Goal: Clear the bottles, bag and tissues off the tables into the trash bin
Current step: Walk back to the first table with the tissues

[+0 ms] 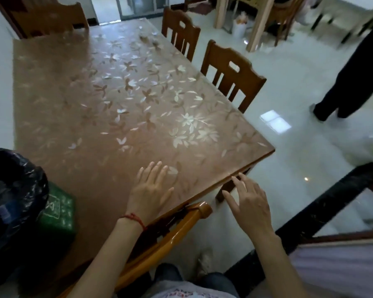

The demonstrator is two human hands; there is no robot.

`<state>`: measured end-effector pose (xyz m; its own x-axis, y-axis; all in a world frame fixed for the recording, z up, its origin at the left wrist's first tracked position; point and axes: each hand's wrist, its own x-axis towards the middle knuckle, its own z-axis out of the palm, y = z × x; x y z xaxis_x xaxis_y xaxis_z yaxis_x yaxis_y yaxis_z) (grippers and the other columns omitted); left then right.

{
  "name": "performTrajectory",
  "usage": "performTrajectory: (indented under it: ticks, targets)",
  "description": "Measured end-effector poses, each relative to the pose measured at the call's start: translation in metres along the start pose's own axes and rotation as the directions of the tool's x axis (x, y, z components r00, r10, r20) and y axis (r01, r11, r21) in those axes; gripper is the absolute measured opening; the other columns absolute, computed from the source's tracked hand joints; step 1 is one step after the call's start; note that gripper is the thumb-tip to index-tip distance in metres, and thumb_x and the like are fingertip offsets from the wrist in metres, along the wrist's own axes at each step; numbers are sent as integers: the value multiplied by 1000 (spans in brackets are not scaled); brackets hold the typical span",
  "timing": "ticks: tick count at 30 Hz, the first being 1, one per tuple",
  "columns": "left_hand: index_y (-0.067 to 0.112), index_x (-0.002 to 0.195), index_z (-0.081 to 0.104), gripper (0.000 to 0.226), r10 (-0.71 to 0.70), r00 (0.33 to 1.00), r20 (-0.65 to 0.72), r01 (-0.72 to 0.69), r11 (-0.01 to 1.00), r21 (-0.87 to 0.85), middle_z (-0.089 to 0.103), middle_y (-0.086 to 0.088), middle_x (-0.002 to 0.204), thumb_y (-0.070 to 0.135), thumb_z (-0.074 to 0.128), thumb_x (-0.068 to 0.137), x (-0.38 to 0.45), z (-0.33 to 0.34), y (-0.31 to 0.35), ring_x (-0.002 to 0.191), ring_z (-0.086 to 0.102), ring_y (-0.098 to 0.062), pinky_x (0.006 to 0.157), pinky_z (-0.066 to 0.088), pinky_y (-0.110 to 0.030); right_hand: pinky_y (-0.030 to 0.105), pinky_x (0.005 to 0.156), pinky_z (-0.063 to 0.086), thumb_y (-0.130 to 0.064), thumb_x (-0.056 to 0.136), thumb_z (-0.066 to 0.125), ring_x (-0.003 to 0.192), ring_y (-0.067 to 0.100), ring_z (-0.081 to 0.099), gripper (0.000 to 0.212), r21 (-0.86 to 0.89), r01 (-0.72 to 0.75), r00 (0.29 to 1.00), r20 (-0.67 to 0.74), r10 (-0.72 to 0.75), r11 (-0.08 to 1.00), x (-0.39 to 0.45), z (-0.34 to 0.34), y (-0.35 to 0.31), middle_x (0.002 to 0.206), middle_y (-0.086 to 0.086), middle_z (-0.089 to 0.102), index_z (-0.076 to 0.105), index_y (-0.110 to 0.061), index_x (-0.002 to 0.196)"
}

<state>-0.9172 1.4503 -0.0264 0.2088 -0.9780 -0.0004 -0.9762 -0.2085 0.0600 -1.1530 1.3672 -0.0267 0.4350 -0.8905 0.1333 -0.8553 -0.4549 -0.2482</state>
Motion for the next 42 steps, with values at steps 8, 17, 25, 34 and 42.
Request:
performTrajectory:
  ticks: [8, 17, 25, 34, 42]
  targets:
    - [4, 120, 58, 74, 268, 963, -6, -268, 963, -21, 61, -15, 124, 49, 4, 95, 60, 6, 84, 115, 57, -31, 94, 45, -51, 45, 83, 51, -44, 84, 41, 101, 35, 62, 54, -36, -301, 951, -87, 297, 953, -39, -13, 79, 111, 18, 64, 63, -2, 110]
    - [7, 125, 56, 62, 489, 872, 14, -487, 870, -71, 58, -13, 128, 47, 34, 82, 111, 24, 200, 121, 53, -31, 105, 37, -44, 43, 83, 51, -53, 93, 24, 106, 33, 61, 67, -34, -562, 823, -130, 554, 827, -81, -34, 168, 115, 17, 64, 65, -3, 111]
    - [4, 123, 56, 63, 606, 795, 25, -603, 795, -63, 60, -16, 126, 48, 34, 84, 143, 26, 282, 118, 55, -34, 99, 38, -49, 42, 87, 50, -57, 94, 13, 108, 31, 60, 76, 10, -647, 753, -149, 641, 763, -88, -52, 229, 117, 16, 63, 63, -2, 113]
    - [5, 125, 53, 72, 652, 751, 100, -643, 758, -110, 60, -16, 126, 56, 14, 92, 214, 43, 344, 118, 55, -35, 96, 44, -52, 44, 87, 50, -46, 86, 38, 110, 31, 60, 57, -4, -696, 711, -145, 688, 718, -53, -56, 293, 119, 16, 63, 63, -4, 116]
    - [6, 123, 55, 68, 679, 732, 58, -668, 732, -133, 61, -15, 125, 54, 20, 91, 332, 51, 411, 116, 56, -34, 94, 44, -49, 43, 86, 50, -45, 84, 39, 107, 31, 61, 55, 4, -724, 679, -170, 714, 690, 40, -64, 378, 115, 16, 64, 64, -4, 112]
